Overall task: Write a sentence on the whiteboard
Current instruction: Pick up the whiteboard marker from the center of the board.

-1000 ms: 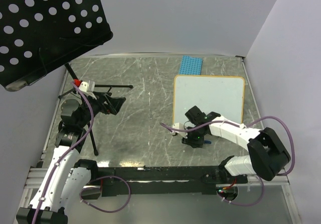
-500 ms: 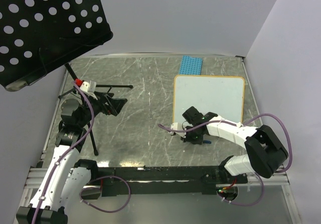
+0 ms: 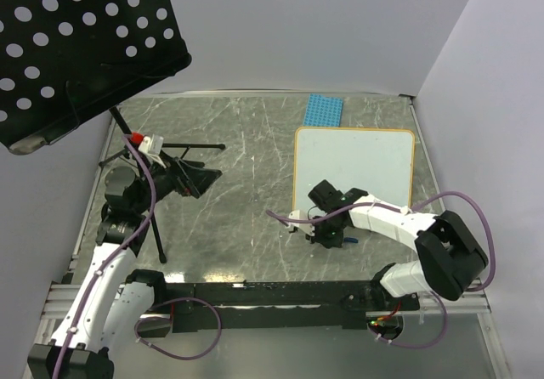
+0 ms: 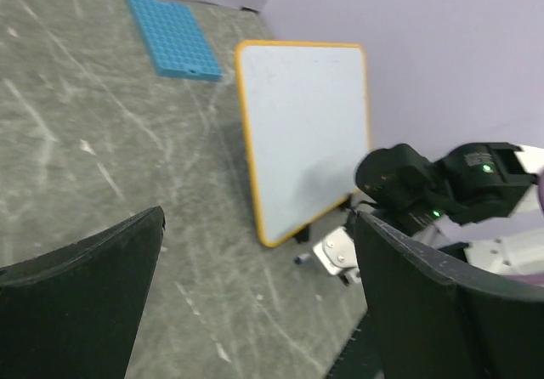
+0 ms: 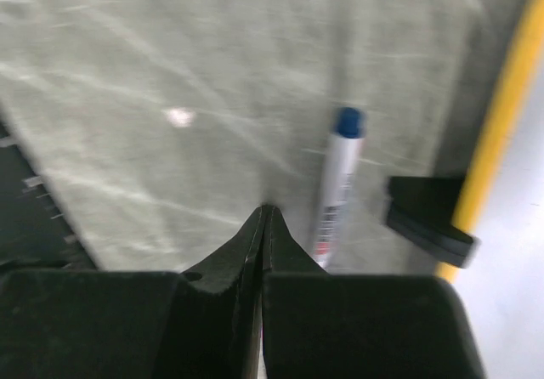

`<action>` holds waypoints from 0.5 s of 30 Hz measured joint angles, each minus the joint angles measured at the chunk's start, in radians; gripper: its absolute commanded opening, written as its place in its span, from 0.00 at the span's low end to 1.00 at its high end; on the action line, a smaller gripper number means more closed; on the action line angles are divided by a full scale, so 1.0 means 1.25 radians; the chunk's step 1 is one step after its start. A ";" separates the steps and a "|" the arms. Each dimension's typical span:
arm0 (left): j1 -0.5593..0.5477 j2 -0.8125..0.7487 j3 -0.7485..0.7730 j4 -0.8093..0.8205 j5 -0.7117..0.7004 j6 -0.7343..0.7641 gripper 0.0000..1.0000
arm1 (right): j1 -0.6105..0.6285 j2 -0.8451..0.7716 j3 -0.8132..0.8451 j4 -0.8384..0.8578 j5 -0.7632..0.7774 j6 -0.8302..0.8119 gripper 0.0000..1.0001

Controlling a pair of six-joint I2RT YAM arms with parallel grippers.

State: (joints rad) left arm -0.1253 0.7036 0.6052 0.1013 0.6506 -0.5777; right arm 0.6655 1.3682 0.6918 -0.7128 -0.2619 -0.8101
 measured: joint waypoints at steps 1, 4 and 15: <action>-0.004 -0.002 -0.006 0.010 0.009 -0.020 0.97 | 0.000 -0.004 0.003 -0.013 -0.017 -0.002 0.00; -0.030 -0.013 -0.031 0.023 0.023 -0.064 0.98 | 0.000 -0.025 0.021 -0.042 -0.051 -0.003 0.00; -0.120 -0.036 -0.059 0.005 0.000 -0.095 0.97 | -0.040 -0.107 0.042 -0.047 -0.050 -0.002 0.59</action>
State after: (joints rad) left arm -0.2756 0.6582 0.5316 0.1074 0.6506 -0.6964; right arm 0.6151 1.2346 0.7448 -0.7712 -0.3248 -0.8120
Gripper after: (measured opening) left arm 0.975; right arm 0.564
